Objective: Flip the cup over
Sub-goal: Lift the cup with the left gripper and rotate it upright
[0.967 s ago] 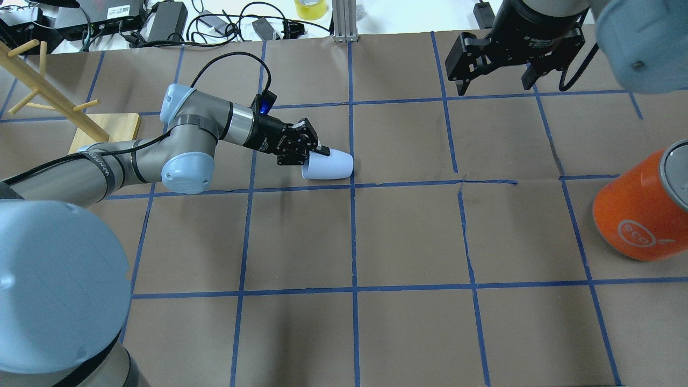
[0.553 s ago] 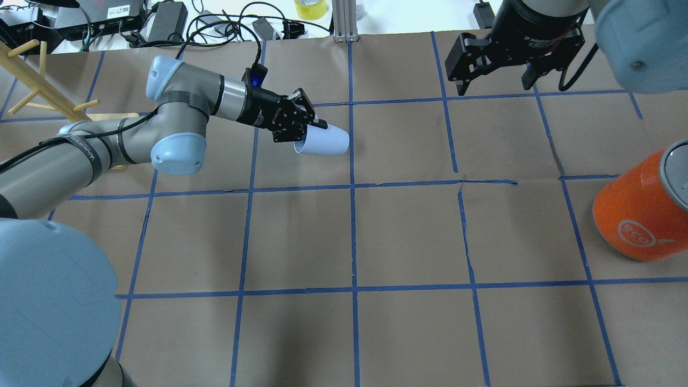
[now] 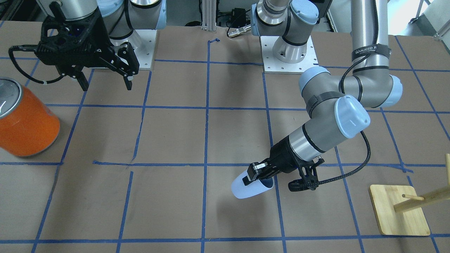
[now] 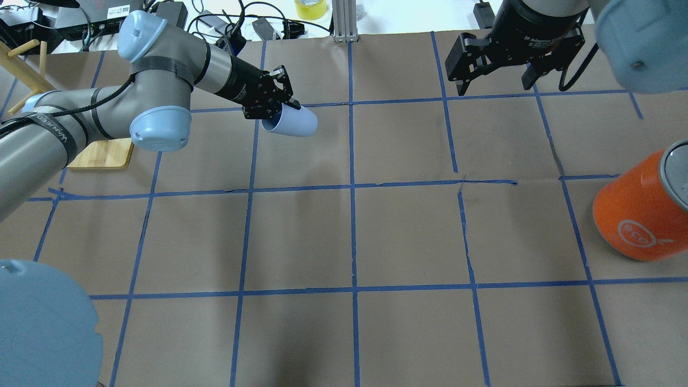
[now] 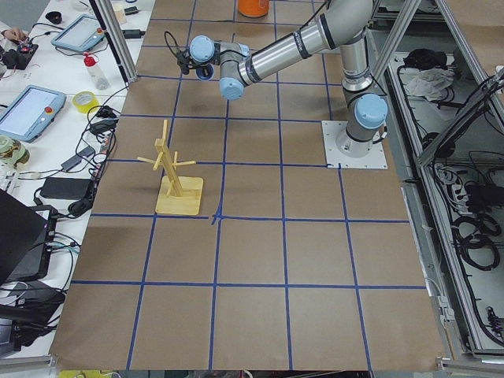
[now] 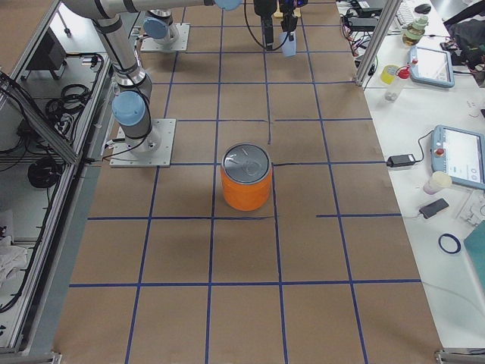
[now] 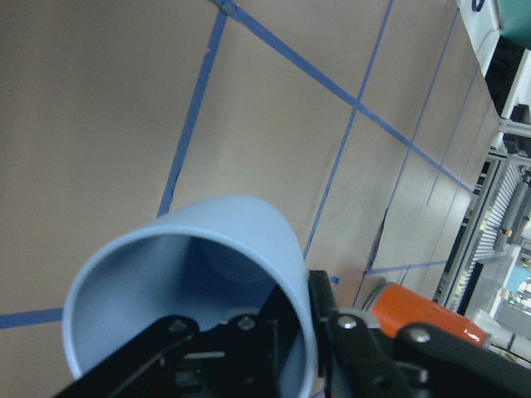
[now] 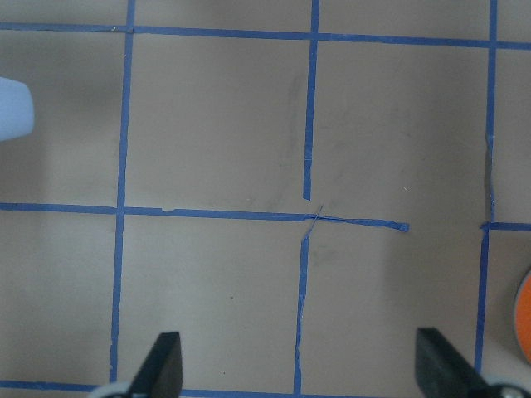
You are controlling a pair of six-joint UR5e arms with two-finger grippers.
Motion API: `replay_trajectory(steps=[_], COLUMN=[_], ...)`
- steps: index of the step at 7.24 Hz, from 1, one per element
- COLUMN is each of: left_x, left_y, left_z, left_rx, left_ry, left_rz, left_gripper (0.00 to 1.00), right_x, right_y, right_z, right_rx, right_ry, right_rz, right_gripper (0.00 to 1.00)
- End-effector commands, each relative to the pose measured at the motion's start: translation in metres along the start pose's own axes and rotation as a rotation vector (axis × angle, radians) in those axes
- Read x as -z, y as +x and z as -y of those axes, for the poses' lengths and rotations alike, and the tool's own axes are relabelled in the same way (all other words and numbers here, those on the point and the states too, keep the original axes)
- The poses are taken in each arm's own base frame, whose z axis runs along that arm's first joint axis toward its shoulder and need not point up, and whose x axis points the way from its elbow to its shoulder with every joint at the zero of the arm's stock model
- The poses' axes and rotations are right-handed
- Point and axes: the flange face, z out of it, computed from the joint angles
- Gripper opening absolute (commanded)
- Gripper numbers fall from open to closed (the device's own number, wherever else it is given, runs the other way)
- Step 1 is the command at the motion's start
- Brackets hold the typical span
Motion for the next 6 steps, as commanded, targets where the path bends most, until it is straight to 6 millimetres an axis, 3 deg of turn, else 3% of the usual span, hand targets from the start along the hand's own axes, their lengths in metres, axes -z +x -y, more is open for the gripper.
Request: replay_trajectory(steps=[1, 3, 6], left_x=[0.021, 0.042, 0.019], left_y=[-0.023, -0.028, -0.065], left_z=[0.009, 0.036, 0.067], left_rx=[-0.197, -0.386, -0.541], left_ry=[0.022, -0.037, -0.058], left_rz=[0.328, 0.546, 0.669], left_gripper=[0.0, 0.0, 0.0], right_x=[0.0, 0.0, 0.0], right_y=[0.0, 0.0, 0.0], right_z=[0.0, 0.0, 0.0], right_rx=[0.0, 0.0, 0.0], right_ry=[0.001, -0.001, 0.001], right_rz=[0.0, 0.0, -0.002], right_gripper=[1.0, 1.0, 1.0])
